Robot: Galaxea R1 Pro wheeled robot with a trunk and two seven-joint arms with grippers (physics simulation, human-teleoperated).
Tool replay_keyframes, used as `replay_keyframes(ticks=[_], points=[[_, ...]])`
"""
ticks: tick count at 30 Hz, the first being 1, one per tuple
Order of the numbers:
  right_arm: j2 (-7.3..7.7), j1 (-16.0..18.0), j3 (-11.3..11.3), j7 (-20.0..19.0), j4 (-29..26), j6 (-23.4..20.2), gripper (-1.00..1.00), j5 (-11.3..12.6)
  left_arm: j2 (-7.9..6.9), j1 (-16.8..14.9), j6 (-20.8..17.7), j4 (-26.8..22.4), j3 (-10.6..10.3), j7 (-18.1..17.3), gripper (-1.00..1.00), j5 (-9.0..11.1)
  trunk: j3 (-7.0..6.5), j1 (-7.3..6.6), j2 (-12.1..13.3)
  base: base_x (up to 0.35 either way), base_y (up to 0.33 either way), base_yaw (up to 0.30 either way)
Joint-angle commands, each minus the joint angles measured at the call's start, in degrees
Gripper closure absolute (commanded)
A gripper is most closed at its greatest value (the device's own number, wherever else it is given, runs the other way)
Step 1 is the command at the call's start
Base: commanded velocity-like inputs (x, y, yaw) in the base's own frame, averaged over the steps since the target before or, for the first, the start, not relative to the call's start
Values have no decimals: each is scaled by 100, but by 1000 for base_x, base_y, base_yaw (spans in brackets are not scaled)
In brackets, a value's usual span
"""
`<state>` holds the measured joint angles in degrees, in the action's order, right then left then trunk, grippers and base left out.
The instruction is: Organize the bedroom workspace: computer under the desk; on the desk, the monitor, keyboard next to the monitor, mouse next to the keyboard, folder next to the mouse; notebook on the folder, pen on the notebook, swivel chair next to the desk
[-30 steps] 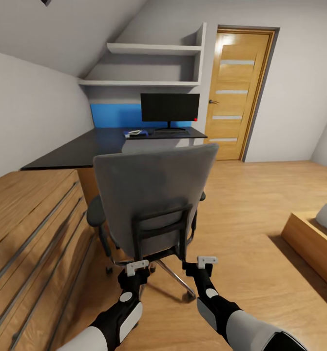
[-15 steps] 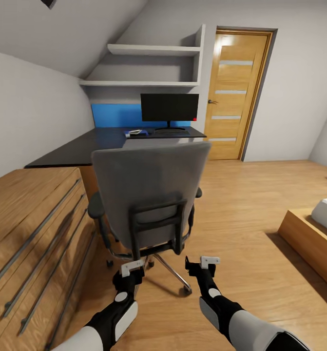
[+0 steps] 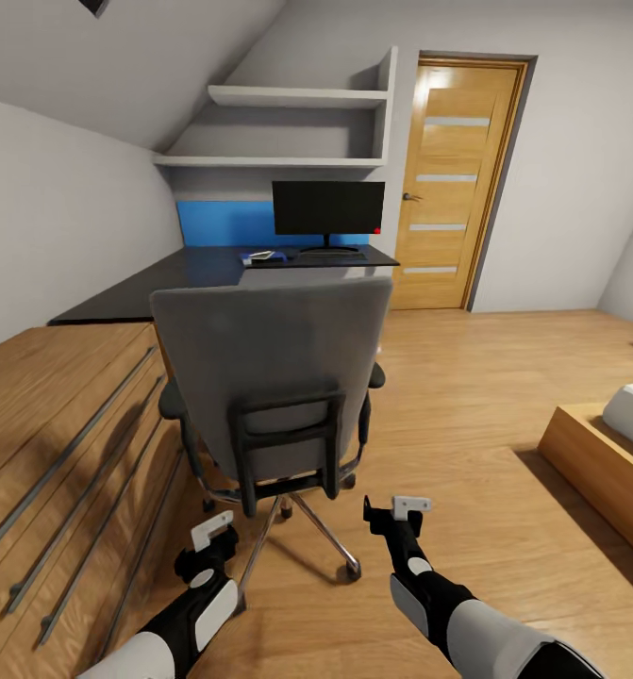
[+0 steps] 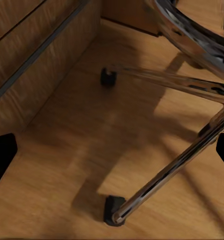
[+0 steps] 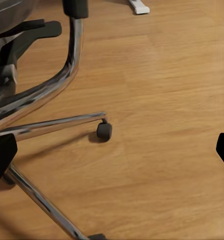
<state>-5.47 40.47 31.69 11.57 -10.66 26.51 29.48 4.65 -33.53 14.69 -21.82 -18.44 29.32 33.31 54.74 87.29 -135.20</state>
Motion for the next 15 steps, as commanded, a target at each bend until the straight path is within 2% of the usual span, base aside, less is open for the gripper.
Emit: replay_keyframes(ticks=[1,12,15], points=[[1,5,49,67,2,14,-100,23,-15,-6,33,-8,-28,43,-100,66,5,-1,-2,0,0,0],[2,5,48,138,2,16,-100,23,-72,-5,33,-23,48,94,-100,83,5,-1,-2,0,0,0],[2,5,48,143,-1,18,-100,23,-180,-5,27,-30,282,116,-100,94,5,-1,-2,0,0,0]])
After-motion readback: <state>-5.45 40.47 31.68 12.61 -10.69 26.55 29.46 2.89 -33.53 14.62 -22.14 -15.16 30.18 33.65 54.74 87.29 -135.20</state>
